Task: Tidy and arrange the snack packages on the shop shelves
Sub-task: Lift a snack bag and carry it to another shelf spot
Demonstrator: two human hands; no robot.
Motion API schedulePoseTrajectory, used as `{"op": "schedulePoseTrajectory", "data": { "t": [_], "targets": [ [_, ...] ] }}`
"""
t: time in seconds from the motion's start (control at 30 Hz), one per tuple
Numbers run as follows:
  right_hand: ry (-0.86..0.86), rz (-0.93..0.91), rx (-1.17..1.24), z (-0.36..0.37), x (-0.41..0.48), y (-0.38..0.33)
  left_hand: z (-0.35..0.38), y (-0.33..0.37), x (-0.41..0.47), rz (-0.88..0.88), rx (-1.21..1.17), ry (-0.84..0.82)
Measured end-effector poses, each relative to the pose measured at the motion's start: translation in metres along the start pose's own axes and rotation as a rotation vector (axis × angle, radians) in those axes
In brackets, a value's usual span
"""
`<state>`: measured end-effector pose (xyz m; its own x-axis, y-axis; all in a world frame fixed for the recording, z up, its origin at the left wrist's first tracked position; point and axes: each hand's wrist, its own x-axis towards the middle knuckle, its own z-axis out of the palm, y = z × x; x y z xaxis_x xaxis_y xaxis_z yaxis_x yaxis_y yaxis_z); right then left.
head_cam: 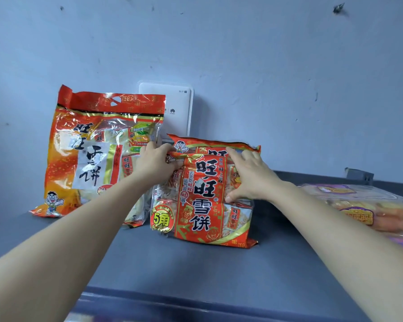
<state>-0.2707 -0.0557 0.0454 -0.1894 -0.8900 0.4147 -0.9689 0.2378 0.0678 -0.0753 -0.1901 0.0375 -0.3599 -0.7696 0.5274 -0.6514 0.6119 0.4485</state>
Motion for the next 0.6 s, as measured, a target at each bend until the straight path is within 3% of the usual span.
{"op": "schedulePoseTrajectory", "data": {
  "t": [0.2,0.43,0.6],
  "targets": [
    [0.084,-0.044,0.055,0.002,-0.005,0.001,-0.005,0.006,-0.029,0.12,0.23,0.348],
    [0.236,-0.03,0.059,-0.002,-0.033,0.007,0.004,0.027,-0.056,0.278,0.154,0.4],
    [0.21,0.148,0.161,-0.012,-0.066,0.044,0.015,0.063,-0.068,0.424,0.032,0.398]
  ]
}}
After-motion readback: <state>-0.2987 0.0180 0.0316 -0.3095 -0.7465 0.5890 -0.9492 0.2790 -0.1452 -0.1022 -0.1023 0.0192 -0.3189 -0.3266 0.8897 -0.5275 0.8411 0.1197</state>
